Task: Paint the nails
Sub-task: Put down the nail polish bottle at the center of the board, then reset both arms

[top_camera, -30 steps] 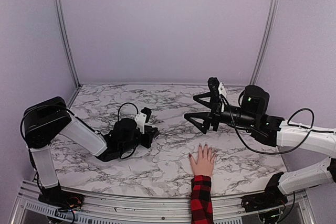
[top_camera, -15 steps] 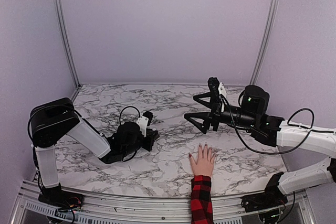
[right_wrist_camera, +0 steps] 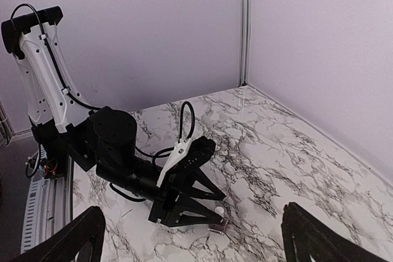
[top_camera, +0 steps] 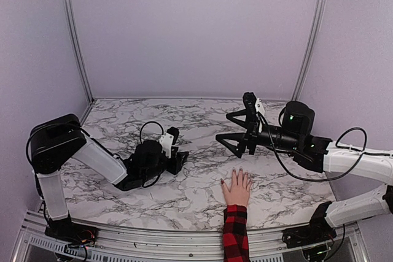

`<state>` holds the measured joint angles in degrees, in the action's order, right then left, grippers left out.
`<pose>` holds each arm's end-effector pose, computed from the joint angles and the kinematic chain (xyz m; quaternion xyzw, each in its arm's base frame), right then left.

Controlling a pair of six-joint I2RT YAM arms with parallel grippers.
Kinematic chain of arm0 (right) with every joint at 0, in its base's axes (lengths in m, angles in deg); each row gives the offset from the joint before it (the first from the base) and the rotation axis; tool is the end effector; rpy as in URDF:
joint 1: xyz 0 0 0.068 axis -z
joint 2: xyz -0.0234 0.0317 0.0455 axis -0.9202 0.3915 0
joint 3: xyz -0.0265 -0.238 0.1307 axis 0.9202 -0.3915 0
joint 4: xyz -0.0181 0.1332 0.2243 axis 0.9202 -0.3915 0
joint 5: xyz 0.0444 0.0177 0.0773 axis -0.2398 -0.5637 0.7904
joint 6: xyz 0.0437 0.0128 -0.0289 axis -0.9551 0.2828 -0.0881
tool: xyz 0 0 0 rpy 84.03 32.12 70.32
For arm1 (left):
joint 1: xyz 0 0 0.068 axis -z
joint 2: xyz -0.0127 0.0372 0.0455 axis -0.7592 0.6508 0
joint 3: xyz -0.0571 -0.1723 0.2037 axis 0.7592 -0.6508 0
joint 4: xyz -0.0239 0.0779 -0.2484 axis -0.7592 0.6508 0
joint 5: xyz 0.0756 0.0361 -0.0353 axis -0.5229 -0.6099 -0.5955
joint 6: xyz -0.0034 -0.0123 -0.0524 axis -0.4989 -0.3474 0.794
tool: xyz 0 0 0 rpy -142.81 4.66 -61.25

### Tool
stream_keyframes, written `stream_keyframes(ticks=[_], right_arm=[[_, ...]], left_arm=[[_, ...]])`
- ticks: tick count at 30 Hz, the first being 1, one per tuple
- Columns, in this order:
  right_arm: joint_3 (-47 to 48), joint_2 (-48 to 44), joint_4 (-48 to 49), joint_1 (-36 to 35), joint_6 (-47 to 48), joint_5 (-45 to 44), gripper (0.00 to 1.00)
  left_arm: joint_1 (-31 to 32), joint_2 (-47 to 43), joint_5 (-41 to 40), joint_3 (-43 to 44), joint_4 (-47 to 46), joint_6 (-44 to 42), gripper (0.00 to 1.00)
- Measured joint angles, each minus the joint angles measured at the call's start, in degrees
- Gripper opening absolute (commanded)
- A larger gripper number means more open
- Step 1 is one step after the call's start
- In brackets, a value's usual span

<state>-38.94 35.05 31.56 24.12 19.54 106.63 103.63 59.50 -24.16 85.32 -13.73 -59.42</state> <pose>0.1809 0.1882 0.2944 -0.3943 0.6175 0.3927 0.5559 0.2198 -0.2889 0.1310 0.2090 0.7564 -0.2418 0.5707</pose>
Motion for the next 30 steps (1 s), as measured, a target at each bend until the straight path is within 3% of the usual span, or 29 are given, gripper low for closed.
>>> stream_keyframes(ticks=[2, 5, 7, 12, 18, 24, 30], right_arm=[[0.0, -0.1, 0.0, 0.0, 0.0, 0.0, 0.99], [0.0, -0.3, 0.1, 0.0, 0.0, 0.0, 0.98], [0.0, -0.4, 0.1, 0.1, -0.1, 0.0, 0.98], [-0.4, -1.4, 0.8, 3.3, -1.8, 0.6, 0.98], [-2.0, -2.1, 3.8, 10.8, -5.8, 2.6, 0.99], [-7.4, -3.1, 8.0, 18.9, -10.9, 2.9, 0.99], [-12.8, -2.3, 10.5, 20.6, -13.0, 0.5, 0.99]], left_arm=[[0.0, -2.2, 0.2, 0.0, 0.5, -0.3, 0.65], [0.0, -6.0, 0.6, 0.2, 2.5, -0.2, 0.9], [0.0, -8.3, 1.6, 0.5, 4.1, -0.1, 0.99], [-1.5, -15.6, 7.8, 1.4, 10.6, 2.0, 0.99], [-7.9, -25.8, 11.4, 7.0, 22.9, 5.3, 0.99], [-13.3, -33.3, 8.6, 8.5, 32.2, 7.7, 0.99], [-15.0, -32.2, 4.5, 4.9, 36.9, 12.2, 0.99]])
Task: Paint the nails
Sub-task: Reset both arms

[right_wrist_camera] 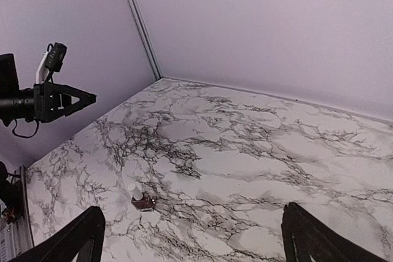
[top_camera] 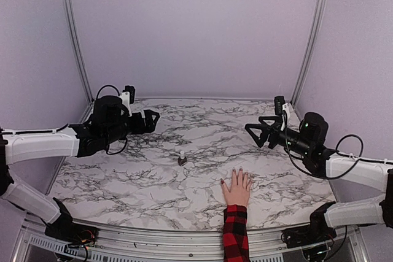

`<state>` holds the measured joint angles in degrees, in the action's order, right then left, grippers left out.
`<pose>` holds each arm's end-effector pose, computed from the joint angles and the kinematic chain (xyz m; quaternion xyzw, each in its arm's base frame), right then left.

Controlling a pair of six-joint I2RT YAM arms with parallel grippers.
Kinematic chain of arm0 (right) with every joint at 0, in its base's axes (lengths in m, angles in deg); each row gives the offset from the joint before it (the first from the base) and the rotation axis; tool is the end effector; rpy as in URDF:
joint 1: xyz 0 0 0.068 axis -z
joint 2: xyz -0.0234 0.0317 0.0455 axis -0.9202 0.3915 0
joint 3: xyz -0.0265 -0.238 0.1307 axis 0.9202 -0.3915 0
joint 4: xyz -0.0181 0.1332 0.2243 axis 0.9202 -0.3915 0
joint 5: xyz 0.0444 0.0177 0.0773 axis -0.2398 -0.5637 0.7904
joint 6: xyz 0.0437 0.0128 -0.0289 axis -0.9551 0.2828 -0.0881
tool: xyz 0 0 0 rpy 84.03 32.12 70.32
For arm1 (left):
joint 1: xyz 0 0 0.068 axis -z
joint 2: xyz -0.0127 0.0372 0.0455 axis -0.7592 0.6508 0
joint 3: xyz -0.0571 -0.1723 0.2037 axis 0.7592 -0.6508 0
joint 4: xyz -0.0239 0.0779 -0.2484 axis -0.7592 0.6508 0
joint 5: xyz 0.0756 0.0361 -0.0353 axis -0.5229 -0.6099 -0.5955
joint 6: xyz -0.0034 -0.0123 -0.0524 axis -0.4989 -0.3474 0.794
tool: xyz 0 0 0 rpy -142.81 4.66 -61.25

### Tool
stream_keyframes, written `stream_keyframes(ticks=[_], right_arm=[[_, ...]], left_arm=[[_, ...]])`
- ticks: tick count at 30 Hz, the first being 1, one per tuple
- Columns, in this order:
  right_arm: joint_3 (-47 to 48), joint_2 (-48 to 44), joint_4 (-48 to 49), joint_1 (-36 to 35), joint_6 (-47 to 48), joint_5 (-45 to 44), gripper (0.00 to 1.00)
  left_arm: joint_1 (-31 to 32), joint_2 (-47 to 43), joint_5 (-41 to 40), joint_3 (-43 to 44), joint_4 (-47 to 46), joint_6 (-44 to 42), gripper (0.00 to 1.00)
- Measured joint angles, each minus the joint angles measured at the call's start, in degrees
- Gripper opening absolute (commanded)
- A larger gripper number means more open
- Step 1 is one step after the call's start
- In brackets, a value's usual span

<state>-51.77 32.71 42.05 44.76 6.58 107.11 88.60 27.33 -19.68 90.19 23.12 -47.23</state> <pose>0.2144 0.1040 0.2454 -0.2017 0.7042 0.3573 0.5794 0.2453 -0.1914 0.2713 0.0491 0.7836 -0.2559 0.5640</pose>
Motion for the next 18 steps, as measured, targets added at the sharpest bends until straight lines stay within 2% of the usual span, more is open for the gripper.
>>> stream_keyframes(ticks=[6, 18], right_arm=[[-2.8, 2.2, 2.1, 0.0, -0.4, -1.5, 0.99], [-3.5, 3.0, 0.7, 0.1, -2.6, -11.9, 0.99]], left_arm=[[-0.2, 5.7, -2.5, -2.5, 3.5, 3.6, 0.99], [-0.2, 6.9, -4.3, -2.5, 3.8, 4.7, 0.99]])
